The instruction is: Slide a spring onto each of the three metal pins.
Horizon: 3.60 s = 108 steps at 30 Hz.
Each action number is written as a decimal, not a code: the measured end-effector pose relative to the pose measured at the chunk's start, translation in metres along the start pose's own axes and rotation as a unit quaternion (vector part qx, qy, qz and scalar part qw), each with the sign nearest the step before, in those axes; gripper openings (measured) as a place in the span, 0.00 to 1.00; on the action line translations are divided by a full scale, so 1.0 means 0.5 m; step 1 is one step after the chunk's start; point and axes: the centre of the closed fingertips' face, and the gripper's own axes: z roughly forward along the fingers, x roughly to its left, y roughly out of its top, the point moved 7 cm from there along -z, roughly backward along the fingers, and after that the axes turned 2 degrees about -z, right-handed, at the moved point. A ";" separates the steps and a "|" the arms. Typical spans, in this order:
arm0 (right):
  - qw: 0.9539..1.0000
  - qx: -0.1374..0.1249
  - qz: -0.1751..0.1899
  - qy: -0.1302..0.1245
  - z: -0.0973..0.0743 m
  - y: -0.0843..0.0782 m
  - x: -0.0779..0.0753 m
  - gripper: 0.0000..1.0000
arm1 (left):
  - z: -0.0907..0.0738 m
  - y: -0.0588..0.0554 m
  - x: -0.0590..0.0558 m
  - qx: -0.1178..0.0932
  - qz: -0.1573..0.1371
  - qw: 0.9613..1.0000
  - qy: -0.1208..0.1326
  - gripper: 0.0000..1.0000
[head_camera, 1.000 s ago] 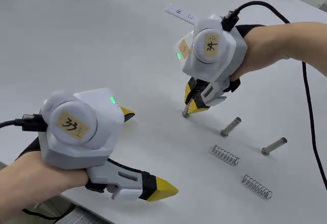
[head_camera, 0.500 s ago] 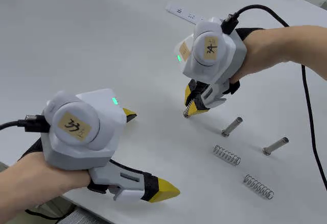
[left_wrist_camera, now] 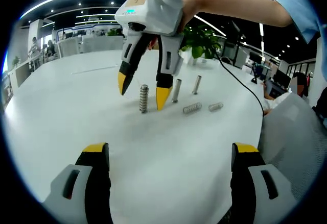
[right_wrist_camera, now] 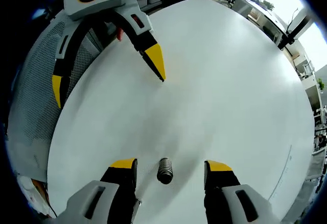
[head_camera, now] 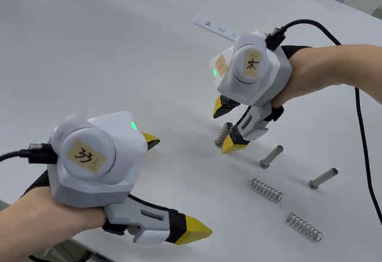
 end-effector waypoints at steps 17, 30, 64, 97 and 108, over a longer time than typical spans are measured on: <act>0.998 -0.043 0.043 -0.027 -0.019 -0.009 0.022 0.99 | -0.007 0.023 0.002 -0.003 0.010 1.000 0.010 0.99; 0.993 -0.073 0.075 -0.057 -0.059 -0.034 0.047 0.99 | -0.002 0.038 -0.013 -0.002 0.026 1.000 0.012 0.99; 0.934 -0.214 0.247 -0.146 -0.145 -0.141 0.198 0.99 | 0.016 0.059 -0.021 -0.005 0.047 0.999 -0.005 0.97; 0.833 -0.242 0.439 -0.232 -0.140 -0.282 0.429 0.99 | 0.047 0.067 -0.022 0.012 0.069 0.997 -0.034 0.95; 0.817 -0.251 0.455 -0.252 -0.151 -0.291 0.461 0.99 | 0.060 0.072 -0.029 0.023 0.088 0.995 -0.046 0.94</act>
